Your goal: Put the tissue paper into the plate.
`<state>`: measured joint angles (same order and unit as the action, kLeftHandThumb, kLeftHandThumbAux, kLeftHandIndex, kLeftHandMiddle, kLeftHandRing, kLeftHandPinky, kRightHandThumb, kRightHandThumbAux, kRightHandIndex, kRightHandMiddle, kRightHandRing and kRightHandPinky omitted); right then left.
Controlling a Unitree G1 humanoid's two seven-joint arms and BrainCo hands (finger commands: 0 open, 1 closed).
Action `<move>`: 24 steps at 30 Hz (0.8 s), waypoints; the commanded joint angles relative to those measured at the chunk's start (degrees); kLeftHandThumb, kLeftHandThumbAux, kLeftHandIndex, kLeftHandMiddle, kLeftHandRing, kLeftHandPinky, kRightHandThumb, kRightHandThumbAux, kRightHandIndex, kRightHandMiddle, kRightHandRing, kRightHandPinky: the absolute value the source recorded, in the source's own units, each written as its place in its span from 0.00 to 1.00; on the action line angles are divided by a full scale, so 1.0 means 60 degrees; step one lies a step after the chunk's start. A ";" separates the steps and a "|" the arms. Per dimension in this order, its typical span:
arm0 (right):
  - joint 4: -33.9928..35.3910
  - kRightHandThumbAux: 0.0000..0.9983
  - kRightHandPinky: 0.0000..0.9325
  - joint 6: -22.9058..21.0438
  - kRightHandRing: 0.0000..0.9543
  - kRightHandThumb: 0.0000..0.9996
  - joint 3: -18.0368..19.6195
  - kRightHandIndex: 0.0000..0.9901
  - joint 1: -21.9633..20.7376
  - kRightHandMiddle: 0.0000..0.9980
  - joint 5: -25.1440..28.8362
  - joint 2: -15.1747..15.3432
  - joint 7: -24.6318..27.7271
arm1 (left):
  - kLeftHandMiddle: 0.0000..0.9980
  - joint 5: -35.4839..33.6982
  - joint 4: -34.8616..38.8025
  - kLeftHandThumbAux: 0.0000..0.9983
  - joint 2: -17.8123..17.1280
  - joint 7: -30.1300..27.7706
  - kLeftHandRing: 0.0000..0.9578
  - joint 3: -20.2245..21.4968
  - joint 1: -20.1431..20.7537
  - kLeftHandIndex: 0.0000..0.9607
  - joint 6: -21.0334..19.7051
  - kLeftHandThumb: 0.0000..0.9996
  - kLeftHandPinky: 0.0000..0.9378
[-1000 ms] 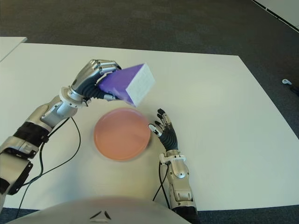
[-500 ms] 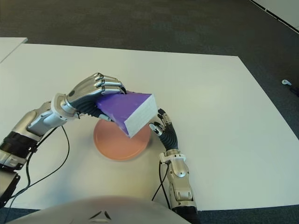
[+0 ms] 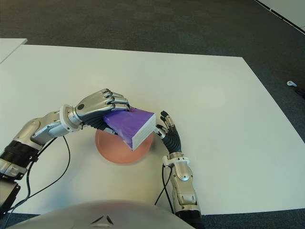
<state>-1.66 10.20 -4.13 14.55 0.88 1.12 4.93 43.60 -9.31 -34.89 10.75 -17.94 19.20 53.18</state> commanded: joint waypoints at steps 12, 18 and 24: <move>-0.1102 0.54 0.00 -0.1594 0.00 0.00 -0.0054 0.00 0.0696 0.00 -0.0094 0.0069 -0.0028 | 0.86 0.2268 0.0856 0.70 -0.0556 -0.0999 0.88 -0.0622 -0.0224 0.46 -0.1084 0.72 0.90; -0.1169 0.53 0.00 -0.1524 0.00 0.00 -0.0055 0.00 0.0676 0.00 -0.0105 0.0070 -0.0005 | 0.86 0.2513 0.0999 0.70 -0.0608 -0.1145 0.88 -0.0755 -0.0239 0.46 -0.1445 0.72 0.90; -0.1176 0.54 0.00 -0.1505 0.00 0.00 -0.0055 0.00 0.0676 0.00 -0.0110 0.0069 -0.0005 | 0.85 0.2744 0.0849 0.70 -0.0579 -0.0873 0.87 -0.0927 -0.0161 0.46 -0.1630 0.72 0.90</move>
<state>-1.84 9.99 -4.24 14.42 0.53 1.17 4.90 57.44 -3.34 -37.34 6.54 -21.72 18.86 43.66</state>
